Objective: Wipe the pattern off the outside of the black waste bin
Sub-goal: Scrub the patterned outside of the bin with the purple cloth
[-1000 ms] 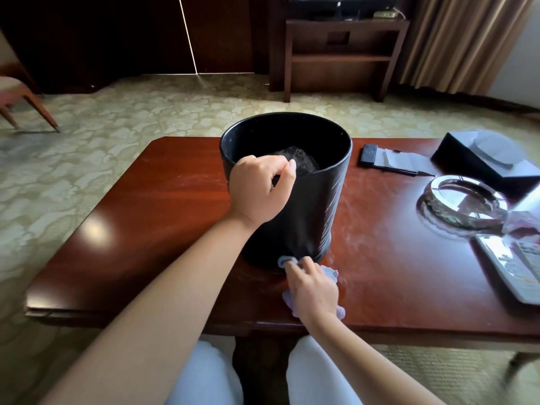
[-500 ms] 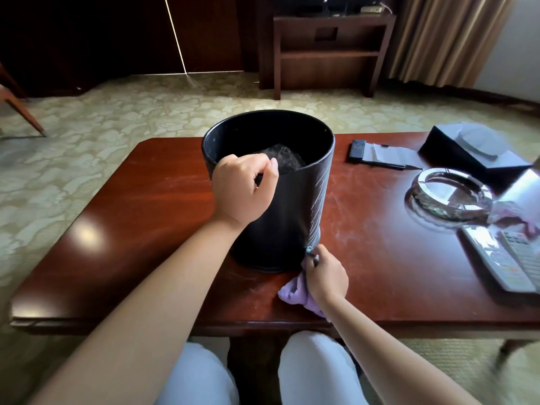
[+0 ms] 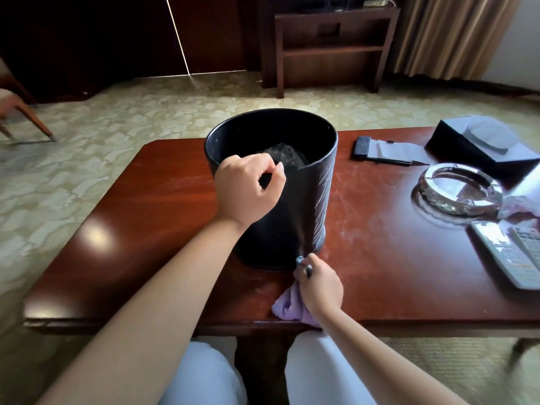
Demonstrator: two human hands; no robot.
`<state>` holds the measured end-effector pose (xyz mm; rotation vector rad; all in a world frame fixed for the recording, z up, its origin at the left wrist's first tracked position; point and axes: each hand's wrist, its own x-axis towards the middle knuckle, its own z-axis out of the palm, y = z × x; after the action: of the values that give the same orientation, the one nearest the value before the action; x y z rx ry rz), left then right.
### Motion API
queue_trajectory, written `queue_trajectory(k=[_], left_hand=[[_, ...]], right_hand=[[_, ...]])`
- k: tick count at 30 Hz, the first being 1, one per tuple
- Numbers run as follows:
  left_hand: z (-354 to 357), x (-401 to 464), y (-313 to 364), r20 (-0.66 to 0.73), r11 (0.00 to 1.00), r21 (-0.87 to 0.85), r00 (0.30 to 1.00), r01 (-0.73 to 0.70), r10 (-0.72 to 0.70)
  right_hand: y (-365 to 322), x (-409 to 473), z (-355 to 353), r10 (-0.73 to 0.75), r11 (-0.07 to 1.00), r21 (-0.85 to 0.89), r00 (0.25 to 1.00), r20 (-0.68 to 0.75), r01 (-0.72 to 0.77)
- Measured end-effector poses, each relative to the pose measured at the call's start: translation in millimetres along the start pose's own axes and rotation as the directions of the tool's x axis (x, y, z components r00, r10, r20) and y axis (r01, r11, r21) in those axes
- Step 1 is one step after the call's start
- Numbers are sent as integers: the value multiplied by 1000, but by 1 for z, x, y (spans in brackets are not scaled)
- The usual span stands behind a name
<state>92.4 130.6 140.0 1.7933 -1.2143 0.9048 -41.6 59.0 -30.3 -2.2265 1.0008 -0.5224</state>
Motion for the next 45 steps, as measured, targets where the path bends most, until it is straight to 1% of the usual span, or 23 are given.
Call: queue_trajectory(k=[2, 3, 5, 7, 9, 11, 14, 16, 20, 23, 25, 29, 31, 33, 37, 39, 43, 45], left_hand=[[0, 0, 0, -3, 1000, 13, 1000, -6, 6], [0, 0, 0, 0, 1000, 17, 1000, -8, 8], [0, 0, -1, 10, 1000, 19, 1000, -9, 8], [0, 0, -1, 23, 1000, 21, 1000, 2, -2], [0, 0, 0, 32, 1000, 28, 999, 11, -12], [0, 1, -1, 37, 999, 32, 999, 17, -19], [0, 1, -1, 41, 999, 33, 999, 19, -20], [-1, 1, 0, 42, 999, 34, 999, 22, -24], [-1, 2, 0, 47, 999, 41, 998, 29, -31], [-1, 2, 1, 41, 999, 40, 998, 36, -37], [0, 2, 2, 40, 998, 44, 998, 45, -47], [1, 2, 2, 31, 998, 45, 998, 46, -48], [1, 2, 3, 22, 998, 48, 999, 41, -42], [2, 2, 3, 16, 998, 52, 999, 40, -41], [2, 2, 3, 13, 998, 60, 999, 34, -35], [2, 2, 3, 11, 998, 59, 999, 30, -31], [2, 2, 2, 22, 998, 65, 999, 21, -22], [1, 2, 2, 30, 998, 64, 999, 20, -22]], right_hand=[[-5, -8, 7, -175, 976, -128, 984, 15, 176], [-10, -10, 11, -262, 944, -201, 965, 17, 260], [-25, -14, 17, -408, 856, -305, 908, 95, 417], [-38, -11, 24, -483, 768, -390, 859, 170, 509], [-46, -10, 29, -509, 666, -458, 808, 298, 589], [-51, -7, 30, -518, 565, -506, 757, 398, 652], [-48, 0, 28, -583, 439, -521, 673, 455, 732], [-41, 4, 25, -641, 363, -537, 622, 450, 762], [-21, 13, 16, -738, 299, -541, 550, 391, 786], [6, 26, 5, -791, 206, -533, 460, 403, 821], [22, 37, -4, -804, 190, -525, 439, 402, 830], [37, 46, -20, -780, 225, -554, 489, 391, 802], [36, 44, -21, -774, 224, -550, 490, 401, 805], [28, 40, -17, -773, 192, -546, 468, 427, 815], [5, 28, 0, -807, 116, -537, 395, 440, 836], [-4, 24, 9, -815, 106, -533, 380, 437, 840], [0, 26, 12, -832, 150, -529, 396, 389, 835], [9, 29, 3, -834, 218, -523, 436, 339, 824]])
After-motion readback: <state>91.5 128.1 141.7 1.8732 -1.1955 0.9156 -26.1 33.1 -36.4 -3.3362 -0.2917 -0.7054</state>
